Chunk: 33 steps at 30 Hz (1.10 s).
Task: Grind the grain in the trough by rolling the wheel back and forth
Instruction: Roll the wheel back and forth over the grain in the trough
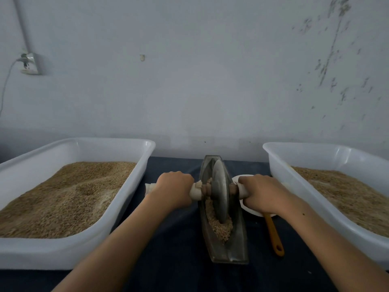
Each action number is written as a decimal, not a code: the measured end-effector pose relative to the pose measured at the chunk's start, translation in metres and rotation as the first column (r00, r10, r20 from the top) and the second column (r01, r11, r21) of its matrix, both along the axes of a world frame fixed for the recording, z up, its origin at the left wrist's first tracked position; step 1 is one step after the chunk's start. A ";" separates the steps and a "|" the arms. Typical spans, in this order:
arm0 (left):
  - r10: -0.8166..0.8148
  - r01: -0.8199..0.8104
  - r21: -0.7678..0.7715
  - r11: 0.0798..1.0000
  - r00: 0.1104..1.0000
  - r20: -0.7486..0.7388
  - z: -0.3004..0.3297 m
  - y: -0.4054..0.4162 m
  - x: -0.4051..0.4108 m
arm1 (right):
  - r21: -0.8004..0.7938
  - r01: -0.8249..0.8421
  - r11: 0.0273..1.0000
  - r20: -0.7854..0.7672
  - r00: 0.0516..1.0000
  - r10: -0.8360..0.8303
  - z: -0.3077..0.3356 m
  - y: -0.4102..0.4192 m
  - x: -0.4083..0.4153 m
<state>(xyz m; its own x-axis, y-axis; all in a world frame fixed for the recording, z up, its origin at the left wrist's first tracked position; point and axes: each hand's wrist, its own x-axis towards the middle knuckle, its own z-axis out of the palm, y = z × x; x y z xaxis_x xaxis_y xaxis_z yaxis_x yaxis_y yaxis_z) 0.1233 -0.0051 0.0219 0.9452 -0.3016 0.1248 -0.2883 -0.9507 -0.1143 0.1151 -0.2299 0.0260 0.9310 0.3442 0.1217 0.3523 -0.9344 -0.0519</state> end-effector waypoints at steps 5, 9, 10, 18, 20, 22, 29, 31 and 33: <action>0.020 -0.019 -0.007 1.000 0.993 0.118 -0.007 -0.001 0.003 | -0.028 -0.006 1.000 0.109 0.994 0.009 -0.008 -0.002 0.004; 0.037 -0.023 -0.060 0.998 0.968 0.250 -0.015 -0.002 0.006 | -0.060 0.010 0.998 0.223 0.975 0.003 -0.015 -0.001 0.008; 0.034 -0.018 -0.065 0.998 0.964 0.264 -0.016 -0.002 0.007 | -0.058 0.016 0.998 0.239 0.971 -0.002 -0.016 -0.001 0.008; 0.029 -0.022 -0.040 0.999 0.986 0.166 -0.009 0.000 0.003 | -0.040 -0.004 0.999 0.133 0.991 0.009 -0.007 -0.002 0.005; 0.025 -0.023 -0.024 0.999 0.993 0.111 -0.005 0.000 0.001 | -0.043 0.006 0.999 0.065 0.998 -0.003 -0.002 -0.002 0.004; 0.017 -0.017 0.000 1.000 0.997 0.078 -0.002 0.000 0.000 | -0.029 0.022 0.999 -0.007 1.000 -0.022 0.001 -0.002 0.002; 0.023 -0.022 -0.008 1.000 0.993 0.114 -0.004 0.000 0.001 | 0.005 0.025 1.000 0.006 1.000 -0.025 -0.003 -0.002 0.002; 0.030 -0.022 -0.050 0.999 0.985 0.171 -0.007 0.001 0.002 | -0.035 0.015 0.999 0.101 0.995 -0.012 -0.007 -0.001 0.004; 0.042 -0.024 -0.086 0.996 0.974 0.222 -0.011 0.000 0.003 | -0.070 0.018 0.997 0.199 0.980 -0.004 -0.012 0.000 0.006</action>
